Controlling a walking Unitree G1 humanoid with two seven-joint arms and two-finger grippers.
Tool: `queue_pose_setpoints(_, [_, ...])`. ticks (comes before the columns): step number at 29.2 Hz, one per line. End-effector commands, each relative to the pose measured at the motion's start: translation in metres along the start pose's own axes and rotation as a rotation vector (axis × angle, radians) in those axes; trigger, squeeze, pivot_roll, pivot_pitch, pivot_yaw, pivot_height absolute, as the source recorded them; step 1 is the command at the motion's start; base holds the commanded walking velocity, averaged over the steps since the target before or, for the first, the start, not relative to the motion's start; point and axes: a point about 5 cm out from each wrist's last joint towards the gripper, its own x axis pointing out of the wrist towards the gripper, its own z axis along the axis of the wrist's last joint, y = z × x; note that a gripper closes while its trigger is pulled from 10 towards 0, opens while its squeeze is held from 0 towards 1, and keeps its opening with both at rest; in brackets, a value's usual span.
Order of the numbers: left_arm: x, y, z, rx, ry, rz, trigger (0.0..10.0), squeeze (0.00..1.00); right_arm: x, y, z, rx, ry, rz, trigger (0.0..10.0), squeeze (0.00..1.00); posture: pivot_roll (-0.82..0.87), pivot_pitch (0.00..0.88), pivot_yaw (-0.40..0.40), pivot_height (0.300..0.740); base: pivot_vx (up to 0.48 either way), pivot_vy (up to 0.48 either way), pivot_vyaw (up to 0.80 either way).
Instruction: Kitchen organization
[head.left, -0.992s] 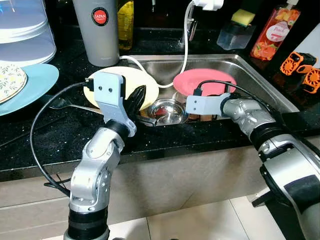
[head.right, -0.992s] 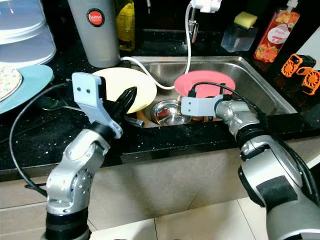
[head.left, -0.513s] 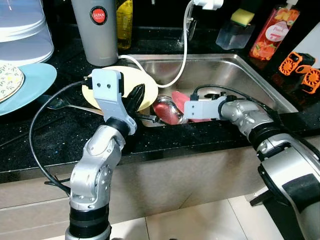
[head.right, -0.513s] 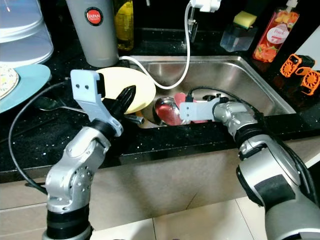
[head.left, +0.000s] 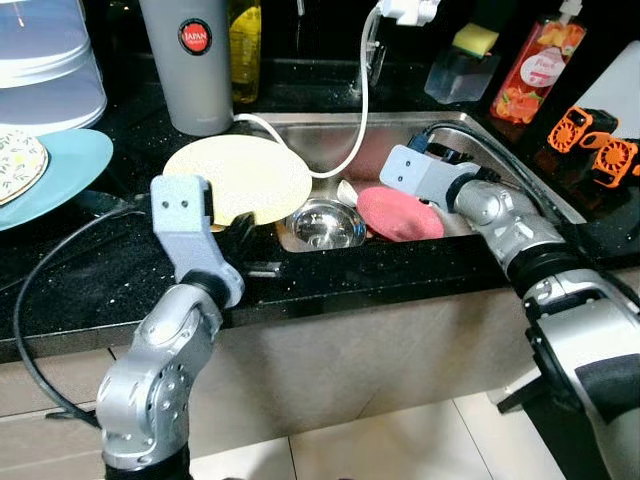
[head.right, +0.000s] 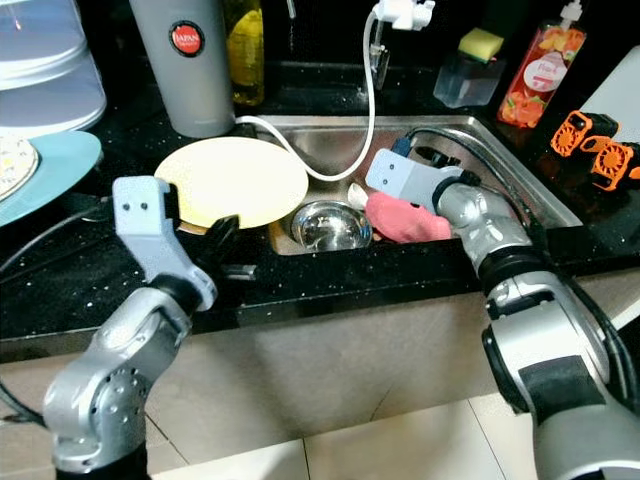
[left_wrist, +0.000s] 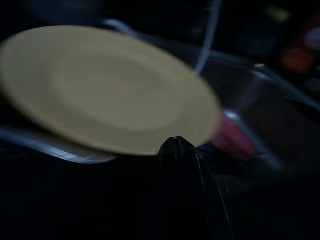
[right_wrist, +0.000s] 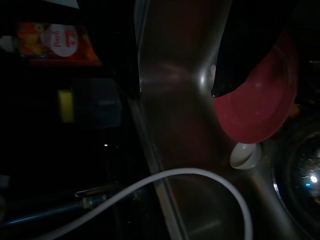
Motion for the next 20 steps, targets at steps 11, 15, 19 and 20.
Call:
queue_pose_setpoints(11, [-0.009,-0.017,-0.014,-0.125,0.068,0.008,10.0,1.0,0.003,0.004,0.01,0.036,-0.041,-0.015,10.0,0.0,0.21,0.039,-0.142,0.74,0.0,0.0,0.0])
queue_pose_setpoints(15, [-0.003,-0.013,-0.016,-0.116,0.084,0.049,10.0,0.37,0.002,0.004,0.01,0.032,-0.045,-0.017,10.0,0.0,0.2,0.035,-0.142,0.74,0.0,0.0,0.0])
queue_pose_setpoints(19, [0.007,-0.021,-0.008,-0.326,0.036,-0.032,10.0,0.0,0.002,0.003,0.01,0.026,-0.051,-0.023,10.0,0.0,0.19,0.031,-0.137,0.74,0.0,0.0,0.0])
queue_pose_setpoints(20, [0.008,-0.025,-0.007,-0.411,0.02,-0.072,10.0,0.0,0.001,0.003,0.01,0.026,-0.052,-0.024,10.0,0.0,0.19,0.031,-0.137,0.74,0.0,0.0,0.0])
